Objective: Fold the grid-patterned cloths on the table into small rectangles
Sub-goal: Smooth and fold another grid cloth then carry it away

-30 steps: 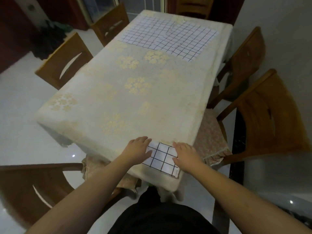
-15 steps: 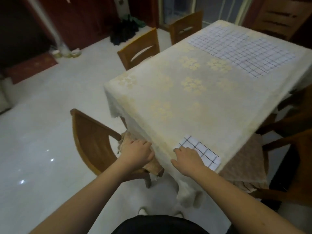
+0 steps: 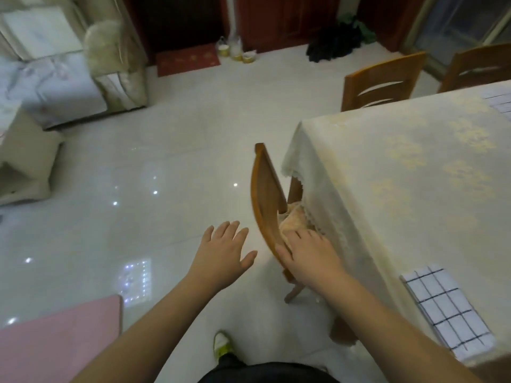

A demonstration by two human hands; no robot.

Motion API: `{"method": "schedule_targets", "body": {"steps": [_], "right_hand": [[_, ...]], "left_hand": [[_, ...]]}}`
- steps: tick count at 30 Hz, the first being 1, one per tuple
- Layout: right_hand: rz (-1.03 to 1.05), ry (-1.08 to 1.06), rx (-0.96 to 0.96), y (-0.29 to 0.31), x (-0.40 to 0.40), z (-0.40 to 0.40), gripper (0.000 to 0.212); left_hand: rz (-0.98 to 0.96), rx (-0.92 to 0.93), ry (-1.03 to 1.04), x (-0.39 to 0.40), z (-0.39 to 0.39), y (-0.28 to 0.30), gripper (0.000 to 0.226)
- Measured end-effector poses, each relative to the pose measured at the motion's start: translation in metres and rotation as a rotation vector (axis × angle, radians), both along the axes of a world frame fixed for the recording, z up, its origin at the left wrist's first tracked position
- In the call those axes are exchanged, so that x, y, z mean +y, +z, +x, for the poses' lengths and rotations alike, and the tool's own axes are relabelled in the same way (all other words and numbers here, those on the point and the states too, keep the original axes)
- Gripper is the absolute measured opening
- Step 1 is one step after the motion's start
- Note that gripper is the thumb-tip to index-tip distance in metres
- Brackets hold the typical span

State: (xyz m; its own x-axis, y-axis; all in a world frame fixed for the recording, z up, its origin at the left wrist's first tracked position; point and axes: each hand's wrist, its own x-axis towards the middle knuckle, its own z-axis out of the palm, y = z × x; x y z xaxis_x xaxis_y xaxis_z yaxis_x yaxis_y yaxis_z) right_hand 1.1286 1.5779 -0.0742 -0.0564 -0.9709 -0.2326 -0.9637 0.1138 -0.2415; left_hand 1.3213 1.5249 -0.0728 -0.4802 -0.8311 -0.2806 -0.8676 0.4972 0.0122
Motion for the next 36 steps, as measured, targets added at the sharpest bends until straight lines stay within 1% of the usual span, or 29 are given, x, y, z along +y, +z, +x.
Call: {"method": "schedule_targets", "body": {"steps": [3,5,6,9,10,15,21,23,25,27,29,31,32,36], "right_hand": [[-0.009,0.05,-0.01,0.005,-0.023,0.051,0.05],[0.003,0.072,0.017,0.006,-0.038,0.082,0.051],[0.009,0.086,0.037,0.006,-0.045,0.095,0.052],[0.052,0.113,0.081,0.007,-0.066,0.13,0.052],[0.06,0.118,0.092,0.007,-0.073,0.139,0.051],[0.113,0.148,0.106,0.008,-0.101,0.176,0.048],[0.083,0.218,0.166,0.006,-0.142,0.197,0.048],[0.087,0.21,0.168,0.003,-0.157,0.199,0.049],[0.087,0.198,0.167,-0.001,-0.173,0.199,0.05],[0.069,0.196,0.166,-0.007,-0.191,0.197,0.05],[0.051,0.195,0.148,-0.013,-0.214,0.192,0.05],[0.049,0.187,0.121,-0.017,-0.24,0.186,0.05],[0.043,0.186,0.116,-0.018,-0.253,0.183,0.05],[0.027,0.19,0.096,-0.015,-0.301,0.171,0.052]], "left_hand": [[0.033,0.009,0.063,-0.019,0.05,-0.005,0.07],[0.038,0.017,0.079,-0.033,0.079,-0.005,0.084],[0.045,0.011,0.079,-0.039,0.093,-0.006,0.086],[0.07,-0.012,0.072,-0.058,0.132,-0.009,0.069],[0.073,-0.011,0.071,-0.064,0.142,-0.008,0.067],[0.06,0.025,0.116,-0.087,0.184,0.002,0.064],[0.029,0.061,0.162,-0.114,0.206,0.005,0.063],[0.008,0.063,0.178,-0.127,0.206,0.005,0.069],[-0.008,0.083,0.18,-0.141,0.203,0.006,0.087],[-0.023,0.087,0.174,-0.158,0.198,0.002,0.091],[-0.031,0.062,0.171,-0.18,0.192,0.001,0.085],[-0.016,0.021,0.179,-0.204,0.187,0.002,0.069],[-0.017,0.011,0.185,-0.216,0.185,0.003,0.065],[-0.003,-0.022,0.182,-0.267,0.176,0.01,0.055]]}}
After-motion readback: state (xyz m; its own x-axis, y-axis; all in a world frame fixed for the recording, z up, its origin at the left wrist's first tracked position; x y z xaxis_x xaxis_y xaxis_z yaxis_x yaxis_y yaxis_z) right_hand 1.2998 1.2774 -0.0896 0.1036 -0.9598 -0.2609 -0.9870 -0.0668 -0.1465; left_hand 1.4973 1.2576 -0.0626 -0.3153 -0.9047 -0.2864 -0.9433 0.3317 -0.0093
